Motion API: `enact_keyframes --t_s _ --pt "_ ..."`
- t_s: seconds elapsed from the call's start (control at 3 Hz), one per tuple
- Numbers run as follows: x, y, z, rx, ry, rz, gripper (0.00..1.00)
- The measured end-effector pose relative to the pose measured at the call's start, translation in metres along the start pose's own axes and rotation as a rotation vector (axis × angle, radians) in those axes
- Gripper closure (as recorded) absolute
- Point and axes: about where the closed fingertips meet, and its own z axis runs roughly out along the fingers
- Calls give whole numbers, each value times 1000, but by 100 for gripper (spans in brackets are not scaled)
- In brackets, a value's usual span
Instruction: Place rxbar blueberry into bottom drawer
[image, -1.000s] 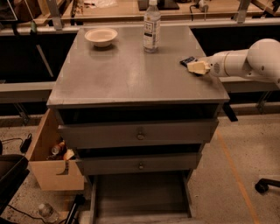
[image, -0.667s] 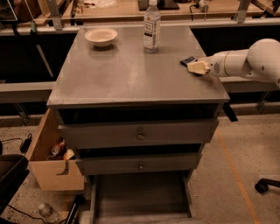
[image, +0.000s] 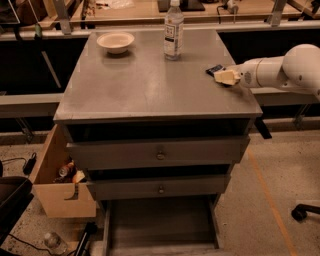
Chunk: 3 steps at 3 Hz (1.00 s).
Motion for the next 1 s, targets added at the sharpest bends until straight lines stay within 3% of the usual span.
enact_keyframes --t_s 0.33,0.67,1.0 --pt "-22 6 -27 47 31 -50 100" --pt "-49 19 -81 171 130 -158 100" --pt "-93 42 -154 286 181 -264 100"
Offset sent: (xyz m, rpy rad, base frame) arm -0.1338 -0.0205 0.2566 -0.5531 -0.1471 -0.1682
